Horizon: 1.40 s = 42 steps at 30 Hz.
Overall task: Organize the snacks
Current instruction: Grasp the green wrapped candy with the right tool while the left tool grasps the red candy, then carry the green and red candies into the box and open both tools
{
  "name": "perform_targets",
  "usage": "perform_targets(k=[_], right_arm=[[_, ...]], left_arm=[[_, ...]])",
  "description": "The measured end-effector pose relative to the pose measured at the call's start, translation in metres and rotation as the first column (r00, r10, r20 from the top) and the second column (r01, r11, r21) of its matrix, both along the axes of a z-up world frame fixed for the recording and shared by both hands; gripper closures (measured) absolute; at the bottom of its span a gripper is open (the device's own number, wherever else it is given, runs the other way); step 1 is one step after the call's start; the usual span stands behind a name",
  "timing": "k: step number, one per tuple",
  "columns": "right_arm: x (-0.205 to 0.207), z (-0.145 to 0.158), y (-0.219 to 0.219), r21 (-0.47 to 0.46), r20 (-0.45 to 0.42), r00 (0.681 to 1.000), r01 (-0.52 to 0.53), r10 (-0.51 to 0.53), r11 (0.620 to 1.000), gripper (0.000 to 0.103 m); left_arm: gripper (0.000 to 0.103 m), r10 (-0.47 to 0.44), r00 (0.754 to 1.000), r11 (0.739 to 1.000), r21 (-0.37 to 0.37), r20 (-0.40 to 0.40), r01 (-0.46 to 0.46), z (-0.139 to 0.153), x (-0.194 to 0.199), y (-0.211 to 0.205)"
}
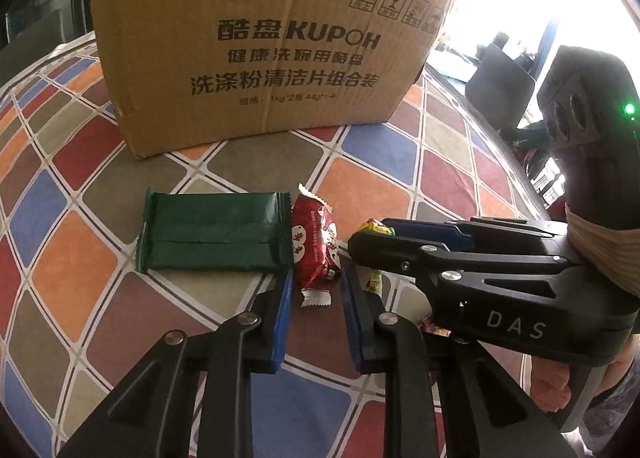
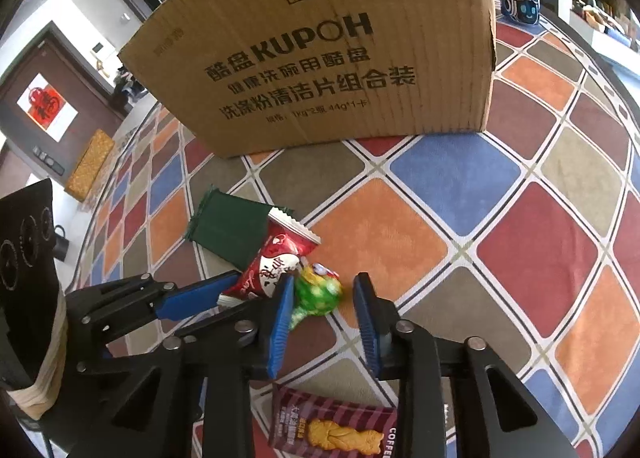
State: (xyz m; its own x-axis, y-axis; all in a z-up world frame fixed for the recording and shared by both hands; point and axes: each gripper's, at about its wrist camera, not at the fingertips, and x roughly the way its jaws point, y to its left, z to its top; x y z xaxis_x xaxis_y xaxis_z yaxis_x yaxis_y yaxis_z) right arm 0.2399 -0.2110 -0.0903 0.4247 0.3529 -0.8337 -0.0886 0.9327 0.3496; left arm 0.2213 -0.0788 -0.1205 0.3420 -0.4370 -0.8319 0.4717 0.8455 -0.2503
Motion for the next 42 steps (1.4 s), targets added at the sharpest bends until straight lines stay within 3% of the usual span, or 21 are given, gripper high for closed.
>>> perform_targets(k=[23,42], right_arm=[[-0.024,0.023,-0.015,-0.067,0.079,0.996,0.036,-0.031,0.997,0.077],[-0.031,0.068,-0.014,-0.079,0.206,0.978,0.045,-0.028,0.996,0.077]], left_arm=[[0.083,0.046,0.996,0.999,-0.033,0.082,-0.044,0.021,-0.013,0.008],[0.083,0.089,0.969,0.995,-0.072,0.229,-0.075,0.078,-0.024,0.019]])
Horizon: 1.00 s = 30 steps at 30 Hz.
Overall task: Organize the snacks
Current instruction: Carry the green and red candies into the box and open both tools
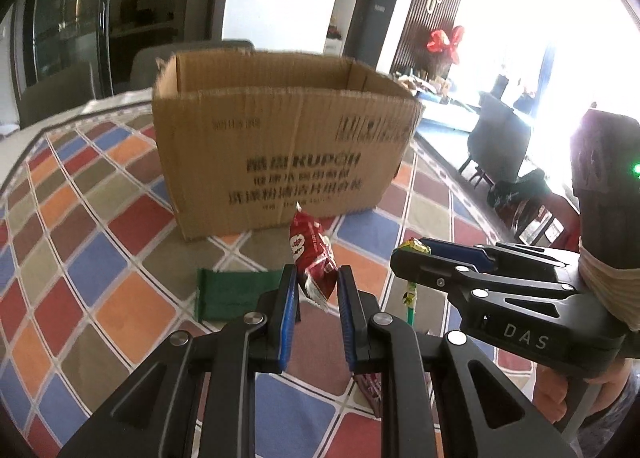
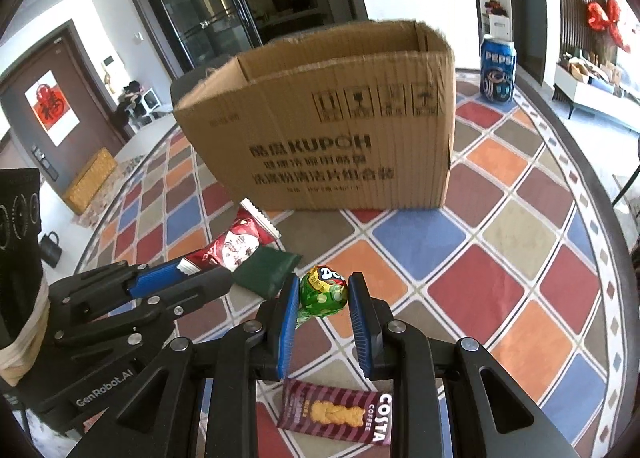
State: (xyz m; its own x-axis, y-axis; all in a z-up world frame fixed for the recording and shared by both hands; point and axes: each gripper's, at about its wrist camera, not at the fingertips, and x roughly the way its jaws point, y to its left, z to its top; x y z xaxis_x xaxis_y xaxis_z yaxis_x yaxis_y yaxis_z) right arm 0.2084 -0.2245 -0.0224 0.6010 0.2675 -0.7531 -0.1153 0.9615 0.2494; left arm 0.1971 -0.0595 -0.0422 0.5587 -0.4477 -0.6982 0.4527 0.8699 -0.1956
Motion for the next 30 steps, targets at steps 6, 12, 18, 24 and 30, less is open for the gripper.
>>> perform_targets(k=[6,12,18,24,30], right_arm=[[0.0,0.021,0.001,0.001,0.057,0.998,0.003,-0.003,1.0,0.077],[0.001,0.032,0.004,0.002,0.089,0.996,-0.002,0.002,1.0,0.077],[0.002,0.04,0.006,0.008,0.107,0.994,-0.01,0.009,1.0,0.077],[0.008,0.052,0.007,0.007,0.137,0.991,-0.013,0.012,1.0,0.077],[0.017,0.073,0.007,0.006,0.187,0.982,-0.011,0.01,1.0,0.077]], left_arm=[[0.085,0.003,0.998,1.0,-0.015,0.059,-0.002,0.022,0.0,0.003],[0.085,0.011,0.998,1.0,-0.027,0.059,-0.009,0.022,0.002,0.004],[0.085,0.017,0.996,0.999,-0.041,0.084,-0.013,0.033,0.001,0.006],[0.085,0.026,0.99,0.999,-0.045,0.136,-0.02,0.053,0.007,0.008],[0.085,0.037,0.981,0.998,-0.053,0.193,-0.028,0.076,0.017,0.011]])
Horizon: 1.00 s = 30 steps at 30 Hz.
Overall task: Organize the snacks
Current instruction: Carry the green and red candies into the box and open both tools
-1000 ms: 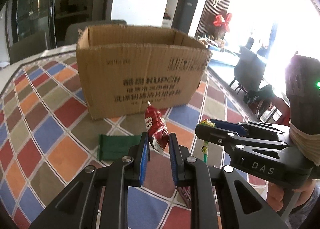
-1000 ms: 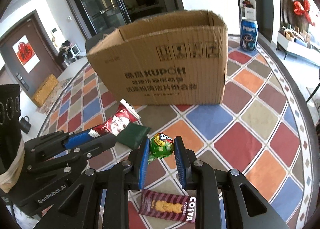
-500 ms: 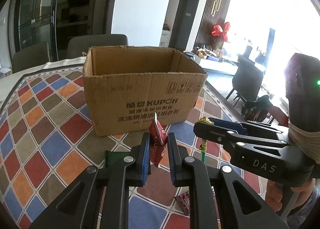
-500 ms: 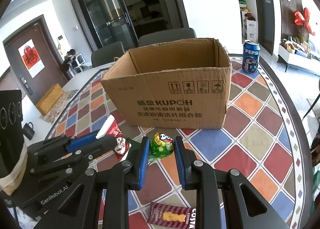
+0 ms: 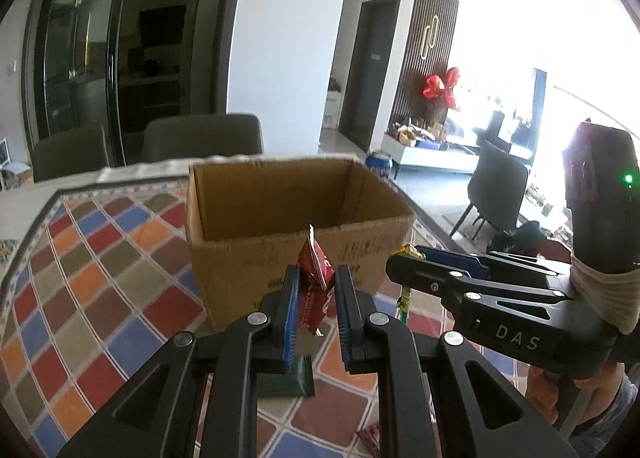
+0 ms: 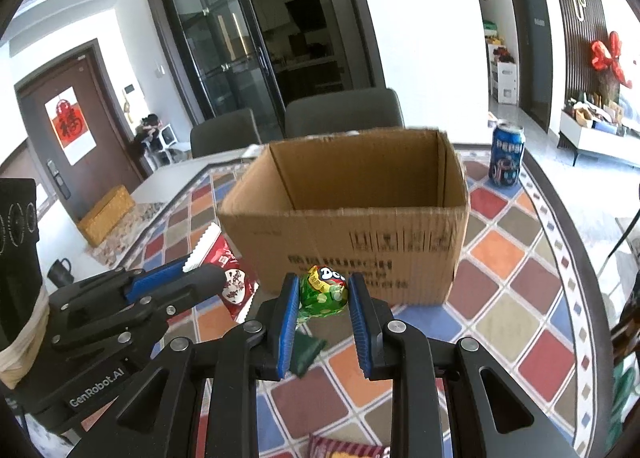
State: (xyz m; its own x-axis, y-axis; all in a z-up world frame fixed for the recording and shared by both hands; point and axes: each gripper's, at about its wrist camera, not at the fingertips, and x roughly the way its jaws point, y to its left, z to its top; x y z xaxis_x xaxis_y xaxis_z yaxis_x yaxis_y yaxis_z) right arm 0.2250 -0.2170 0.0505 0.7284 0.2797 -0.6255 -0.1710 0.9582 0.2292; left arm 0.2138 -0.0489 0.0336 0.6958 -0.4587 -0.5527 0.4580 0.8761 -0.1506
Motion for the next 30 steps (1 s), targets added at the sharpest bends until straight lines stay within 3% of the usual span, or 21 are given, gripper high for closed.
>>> perform_targets(k=[14,30], right_arm=[[0.027,0.052,0.0,-0.009,0.121,0.993,0.002,-0.001,1.0,0.077],[0.082,0.056,-0.001,-0.049,0.098,0.995,0.028,-0.023,0.998,0.077]], left_arm=[[0.085,0.013,0.994,1.0,-0.004,0.108,-0.012,0.048,0.027,0.001],[0.085,0.038,0.999,0.999,0.006,0.027,-0.038,0.038,0.091,-0.002]])
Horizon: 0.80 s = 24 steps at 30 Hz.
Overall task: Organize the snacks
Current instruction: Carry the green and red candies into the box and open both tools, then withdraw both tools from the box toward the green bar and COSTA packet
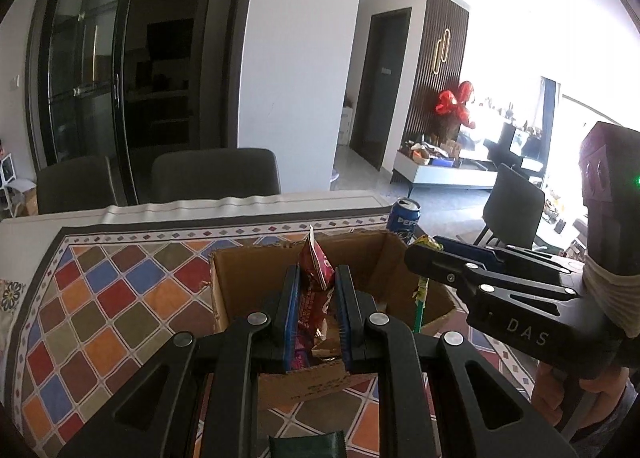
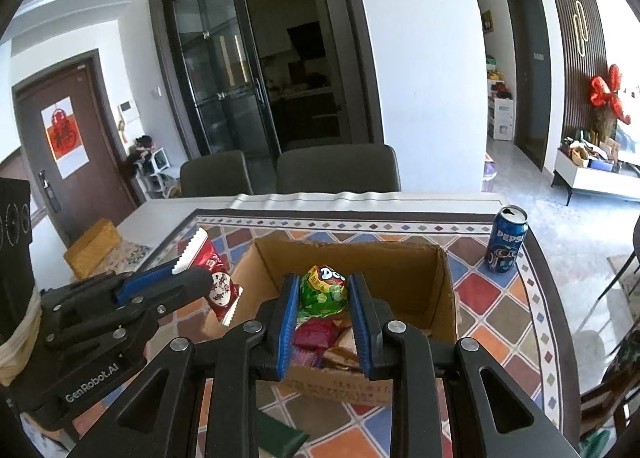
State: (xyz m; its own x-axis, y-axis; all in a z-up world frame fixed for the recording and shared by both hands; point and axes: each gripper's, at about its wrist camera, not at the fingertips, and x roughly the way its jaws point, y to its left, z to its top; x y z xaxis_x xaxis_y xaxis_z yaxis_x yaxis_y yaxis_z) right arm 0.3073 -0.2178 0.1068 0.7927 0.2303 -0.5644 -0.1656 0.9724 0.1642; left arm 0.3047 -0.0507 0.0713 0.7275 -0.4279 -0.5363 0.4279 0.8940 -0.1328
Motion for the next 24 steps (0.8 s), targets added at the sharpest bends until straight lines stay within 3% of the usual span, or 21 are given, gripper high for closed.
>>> perform_targets(k=[6,8,9,24], right_arm=[[0.016,-0.006,-0.001,-0.022,-0.012,0.999,0.031,-0.031,0.999,0.073],[0.017,-0.008,-0.001,-0.05,-0.018,0.998,0.063,-0.064,0.997,0.048],[0.015,-0.009,-0.002,-0.055,-0.015,0.996,0.084,-0.084,0.995,0.047],[-0.045,-0.004,0.002,-0.05,0.002,0.999,0.053,-0.053,0.997,0.047]], left_arm=[[0.081,0.037,0.999,0.998,0.047,-0.026,-0.036,-0.008,0.011,-0.002],[0.07,0.058,0.998,0.997,0.054,-0.024,-0.057,-0.008,0.008,0.001],[0.069,0.074,0.997,0.995,0.063,-0.02,-0.072,-0.008,0.005,0.002],[0.06,0.128,0.991,0.986,0.099,0.045,-0.132,0.004,-0.062,0.012]])
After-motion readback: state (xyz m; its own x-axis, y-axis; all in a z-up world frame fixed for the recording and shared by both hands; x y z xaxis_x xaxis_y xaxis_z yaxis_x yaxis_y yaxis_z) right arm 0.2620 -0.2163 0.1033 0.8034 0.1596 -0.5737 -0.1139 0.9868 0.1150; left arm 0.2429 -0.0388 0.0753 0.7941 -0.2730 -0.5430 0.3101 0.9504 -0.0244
